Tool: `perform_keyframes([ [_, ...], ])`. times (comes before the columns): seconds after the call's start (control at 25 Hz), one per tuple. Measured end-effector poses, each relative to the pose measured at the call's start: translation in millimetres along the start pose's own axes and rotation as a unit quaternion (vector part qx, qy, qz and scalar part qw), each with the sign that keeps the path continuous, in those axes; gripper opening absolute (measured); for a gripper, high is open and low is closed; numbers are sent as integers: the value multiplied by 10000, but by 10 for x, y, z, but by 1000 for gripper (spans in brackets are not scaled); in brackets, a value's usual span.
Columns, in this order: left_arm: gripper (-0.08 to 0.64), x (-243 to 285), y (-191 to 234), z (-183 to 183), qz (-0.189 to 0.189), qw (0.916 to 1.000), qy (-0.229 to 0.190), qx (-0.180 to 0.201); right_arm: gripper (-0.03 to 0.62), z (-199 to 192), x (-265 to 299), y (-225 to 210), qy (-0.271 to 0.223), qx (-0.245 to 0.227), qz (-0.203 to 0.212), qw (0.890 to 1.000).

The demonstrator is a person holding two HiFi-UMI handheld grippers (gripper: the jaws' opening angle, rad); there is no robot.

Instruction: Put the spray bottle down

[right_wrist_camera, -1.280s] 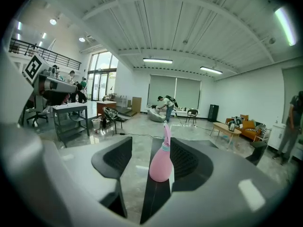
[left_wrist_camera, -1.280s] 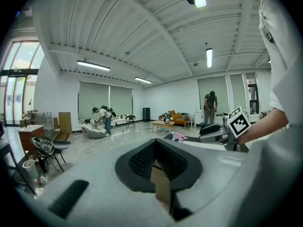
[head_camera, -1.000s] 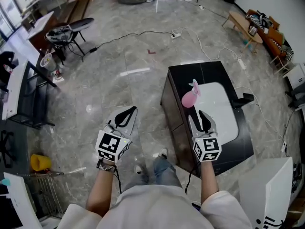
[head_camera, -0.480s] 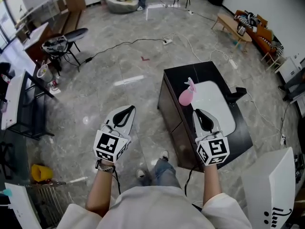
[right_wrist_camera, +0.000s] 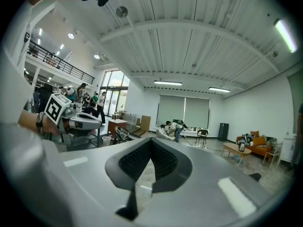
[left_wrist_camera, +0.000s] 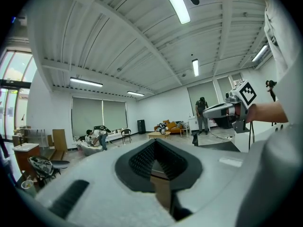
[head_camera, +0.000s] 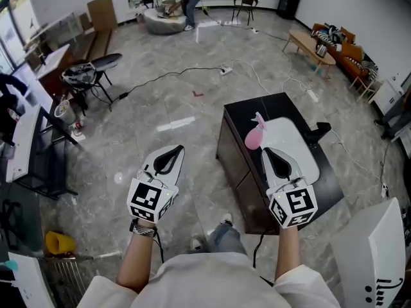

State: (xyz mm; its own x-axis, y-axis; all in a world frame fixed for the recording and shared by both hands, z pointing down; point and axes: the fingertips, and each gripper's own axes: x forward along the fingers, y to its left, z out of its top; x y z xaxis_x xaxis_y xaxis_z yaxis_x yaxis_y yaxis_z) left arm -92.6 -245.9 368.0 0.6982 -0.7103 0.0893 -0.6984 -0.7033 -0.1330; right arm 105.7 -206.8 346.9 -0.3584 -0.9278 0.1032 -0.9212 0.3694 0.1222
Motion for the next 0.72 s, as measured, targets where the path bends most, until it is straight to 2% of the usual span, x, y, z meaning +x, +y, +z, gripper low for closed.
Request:
perform_keyframes([
  [0.44, 3, -262, 111, 347, 123, 9994, -252, 178, 5, 551, -4, 396, -343, -253, 346, 9985],
  [0.72, 3, -433, 215, 478, 318, 9986, -341, 254, 5, 704, 101, 638, -460, -361, 619, 9964],
])
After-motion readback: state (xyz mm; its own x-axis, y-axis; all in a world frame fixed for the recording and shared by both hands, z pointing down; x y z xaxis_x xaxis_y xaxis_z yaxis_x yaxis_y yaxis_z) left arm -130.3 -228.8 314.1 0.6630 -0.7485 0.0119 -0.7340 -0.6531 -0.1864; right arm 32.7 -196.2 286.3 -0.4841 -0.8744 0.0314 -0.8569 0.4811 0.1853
